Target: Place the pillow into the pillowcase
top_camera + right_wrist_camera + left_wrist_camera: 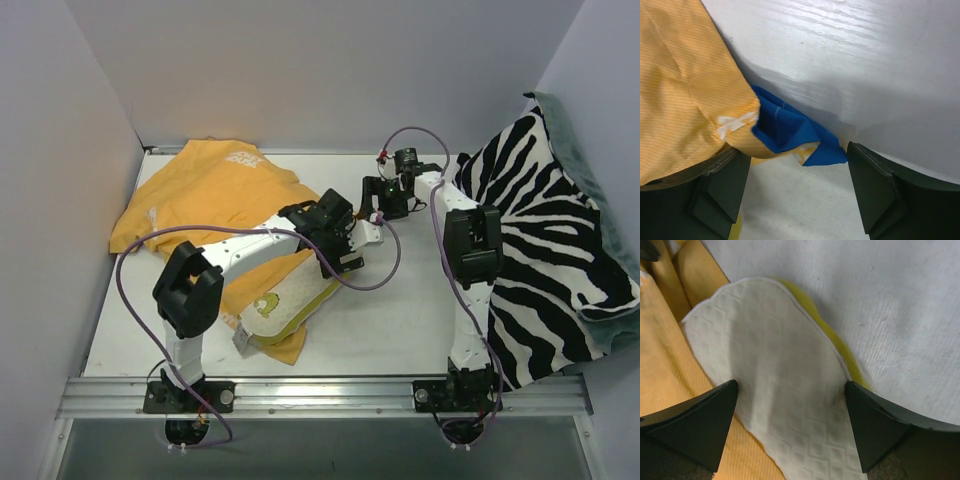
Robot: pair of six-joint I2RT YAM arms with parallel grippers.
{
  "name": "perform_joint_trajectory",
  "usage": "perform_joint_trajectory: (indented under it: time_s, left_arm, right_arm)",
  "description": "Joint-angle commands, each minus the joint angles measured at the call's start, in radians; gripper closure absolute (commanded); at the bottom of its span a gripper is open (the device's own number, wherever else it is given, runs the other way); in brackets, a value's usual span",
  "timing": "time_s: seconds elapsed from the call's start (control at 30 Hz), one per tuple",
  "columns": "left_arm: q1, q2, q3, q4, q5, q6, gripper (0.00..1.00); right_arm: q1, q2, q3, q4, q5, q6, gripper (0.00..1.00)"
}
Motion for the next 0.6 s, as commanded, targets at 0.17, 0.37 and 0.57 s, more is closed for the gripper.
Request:
perform_joint_trajectory:
  time_s: [0.17,0.37,0.57]
  left_arm:
    - [-0.027,0.080,-0.084,0.114,-0.353,0.057,0.14]
    - [0.067,0.026,0.089,0.007,-0.325,-0.021,1.00]
    - [0.157,-0.019,0.313,-0.094,-0.367,-0.072,1.00]
  right_arm:
    - [0.042,0.089,0.046,-0.066,-0.093,-0.022,0.94]
    - [-0.004,-0.101,-0.097,-0.179,-0.224,-0.108,1.00]
    - [-0.086,-0.279,-0.120,-0.457,-0.269,-0.329,1.00]
